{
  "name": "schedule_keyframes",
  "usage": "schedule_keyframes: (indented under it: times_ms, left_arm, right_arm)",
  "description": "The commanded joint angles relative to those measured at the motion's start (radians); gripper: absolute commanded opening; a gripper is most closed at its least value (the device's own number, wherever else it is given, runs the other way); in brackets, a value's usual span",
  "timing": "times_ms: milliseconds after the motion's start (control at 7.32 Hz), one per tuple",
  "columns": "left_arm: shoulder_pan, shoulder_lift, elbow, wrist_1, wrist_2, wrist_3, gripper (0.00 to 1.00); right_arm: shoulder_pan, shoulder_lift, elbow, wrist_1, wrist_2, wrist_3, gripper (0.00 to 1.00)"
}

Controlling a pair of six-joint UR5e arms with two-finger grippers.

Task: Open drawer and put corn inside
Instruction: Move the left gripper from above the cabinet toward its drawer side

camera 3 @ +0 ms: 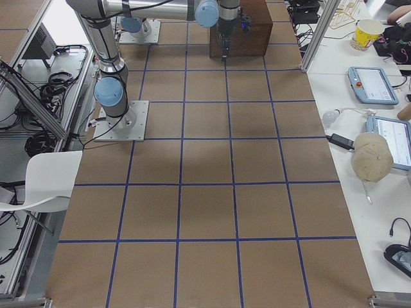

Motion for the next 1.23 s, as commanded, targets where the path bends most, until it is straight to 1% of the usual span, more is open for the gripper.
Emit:
schedule_keyframes:
  times_ms: [0, 273, 410, 683, 820, 956, 1093]
  left_arm:
    - [0.0, 0.0, 0.0, -0.001, 0.0, 0.0, 1.0]
    - [0.005, -0.006, 0.008, 0.002, 0.002, 0.003, 1.0]
    - [0.035, -0.015, 0.011, -0.001, -0.006, 0.023, 1.0]
    - [0.13, -0.024, 0.014, -0.004, -0.037, 0.098, 1.0]
    - [0.167, -0.027, 0.011, -0.004, -0.047, 0.17, 1.0]
    - [0.226, -0.035, -0.001, -0.001, -0.052, 0.281, 1.0]
    - [0.292, -0.046, -0.002, -0.001, -0.093, 0.319, 1.0]
  right_arm:
    - [0.0, 0.0, 0.001, 0.0, 0.0, 0.0, 1.0]
    - [0.0, 0.0, 0.0, 0.0, 0.0, 0.0, 1.0]
    - [0.0, 0.0, 0.001, -0.001, 0.0, 0.0, 1.0]
    - [0.0, 0.0, 0.0, -0.001, 0.0, 0.0, 1.0]
    - [0.0, 0.0, 0.0, 0.0, 0.0, 0.0, 1.0]
    - [0.0, 0.0, 0.0, 0.0, 0.0, 0.0, 1.0]
    - [0.0, 0.0, 0.0, -0.001, 0.0, 0.0, 1.0]
